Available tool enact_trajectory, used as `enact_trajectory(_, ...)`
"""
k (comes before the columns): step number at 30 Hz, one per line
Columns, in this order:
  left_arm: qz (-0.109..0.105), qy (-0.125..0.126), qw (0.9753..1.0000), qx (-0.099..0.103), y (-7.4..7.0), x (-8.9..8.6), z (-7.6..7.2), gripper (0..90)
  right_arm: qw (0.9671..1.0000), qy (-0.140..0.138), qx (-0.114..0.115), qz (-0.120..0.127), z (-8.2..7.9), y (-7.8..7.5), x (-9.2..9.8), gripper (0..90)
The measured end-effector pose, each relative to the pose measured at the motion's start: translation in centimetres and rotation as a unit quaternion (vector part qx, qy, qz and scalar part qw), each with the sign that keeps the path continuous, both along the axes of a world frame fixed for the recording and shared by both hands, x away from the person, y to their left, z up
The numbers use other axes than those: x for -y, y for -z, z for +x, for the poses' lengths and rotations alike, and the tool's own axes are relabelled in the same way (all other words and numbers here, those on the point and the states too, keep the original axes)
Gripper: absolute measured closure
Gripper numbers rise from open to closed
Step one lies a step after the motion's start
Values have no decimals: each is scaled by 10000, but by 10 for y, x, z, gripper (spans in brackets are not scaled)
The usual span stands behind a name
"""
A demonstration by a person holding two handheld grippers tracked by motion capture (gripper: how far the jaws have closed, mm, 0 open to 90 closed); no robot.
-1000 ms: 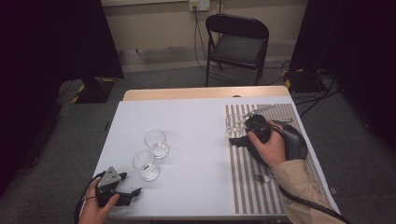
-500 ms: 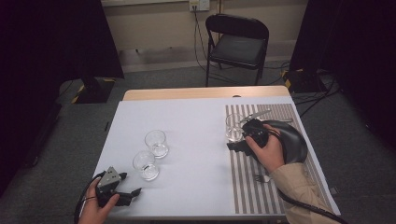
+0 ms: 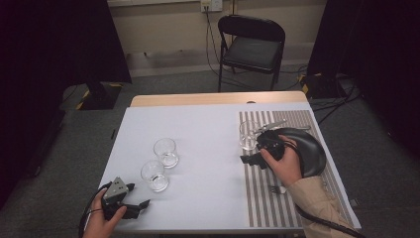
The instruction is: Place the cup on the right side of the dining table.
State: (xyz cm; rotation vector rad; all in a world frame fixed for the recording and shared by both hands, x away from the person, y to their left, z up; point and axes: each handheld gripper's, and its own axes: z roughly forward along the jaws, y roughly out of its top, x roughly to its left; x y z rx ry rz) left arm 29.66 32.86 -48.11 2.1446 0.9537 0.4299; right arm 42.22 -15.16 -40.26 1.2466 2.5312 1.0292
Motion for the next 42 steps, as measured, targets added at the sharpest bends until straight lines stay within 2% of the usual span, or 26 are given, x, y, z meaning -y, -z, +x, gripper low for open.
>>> enact_trajectory(21, 1, 1, 10000, 2, 0, 0, 0, 135, 9998, -151, -109, 50, -11, 11, -4, 162)
enact_trajectory(42, 2, 2, 10000, 6, 0, 0, 0, 136, 9994, -295, -155, -18, -22, 24, -2, 162)
